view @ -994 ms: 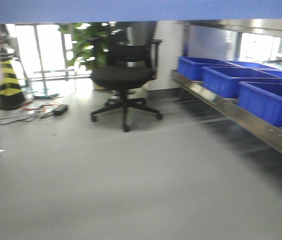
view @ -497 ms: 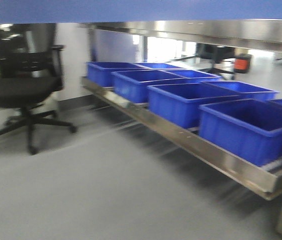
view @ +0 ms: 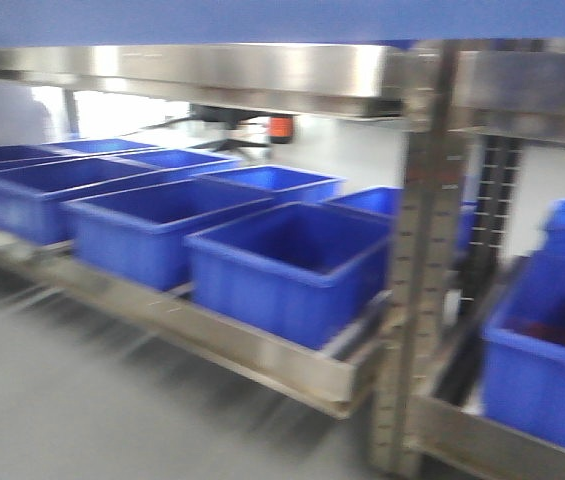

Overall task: Grab blue tray and place on right shelf
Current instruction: 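Hold the tray while the base drives up to the steel shelf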

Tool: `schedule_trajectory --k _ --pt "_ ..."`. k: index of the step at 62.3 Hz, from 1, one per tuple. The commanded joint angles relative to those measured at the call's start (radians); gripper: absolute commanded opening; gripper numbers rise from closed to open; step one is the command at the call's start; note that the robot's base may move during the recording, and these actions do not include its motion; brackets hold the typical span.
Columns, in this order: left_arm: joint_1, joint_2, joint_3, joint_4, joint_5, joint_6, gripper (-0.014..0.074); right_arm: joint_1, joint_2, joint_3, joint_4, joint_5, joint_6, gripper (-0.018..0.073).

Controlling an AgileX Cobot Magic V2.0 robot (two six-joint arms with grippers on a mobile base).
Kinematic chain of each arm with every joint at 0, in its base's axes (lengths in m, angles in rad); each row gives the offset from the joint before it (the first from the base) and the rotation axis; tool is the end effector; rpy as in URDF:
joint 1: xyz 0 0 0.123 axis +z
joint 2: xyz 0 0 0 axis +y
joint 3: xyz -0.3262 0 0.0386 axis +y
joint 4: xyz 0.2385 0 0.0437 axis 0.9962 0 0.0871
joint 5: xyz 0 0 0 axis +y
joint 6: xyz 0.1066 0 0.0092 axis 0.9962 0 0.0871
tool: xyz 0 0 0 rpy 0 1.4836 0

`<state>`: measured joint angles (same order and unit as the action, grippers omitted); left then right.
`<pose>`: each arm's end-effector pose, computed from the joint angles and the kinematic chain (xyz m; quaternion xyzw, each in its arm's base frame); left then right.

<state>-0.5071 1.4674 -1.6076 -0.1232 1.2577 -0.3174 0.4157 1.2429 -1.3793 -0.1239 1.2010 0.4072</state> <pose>0.2470 -0.1516 0.4370 0.0885 0.9578 -0.1631 0.2195 0.2075 0.0781 0.4320 -0.0086 0.9544 0.0601 0.2921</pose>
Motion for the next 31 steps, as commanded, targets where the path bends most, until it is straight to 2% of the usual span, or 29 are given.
schedule_trajectory --k 1,31 --pt "-0.007 -0.031 -0.032 -0.019 0.081 0.009 -0.0048 0.002 -0.026 -0.03 -0.028 -0.049 -0.031 0.0056" --pt "-0.005 -0.031 -0.032 -0.019 0.081 0.009 -0.0048 0.002 -0.026 -0.03 -0.028 -0.049 -0.031 0.0056"
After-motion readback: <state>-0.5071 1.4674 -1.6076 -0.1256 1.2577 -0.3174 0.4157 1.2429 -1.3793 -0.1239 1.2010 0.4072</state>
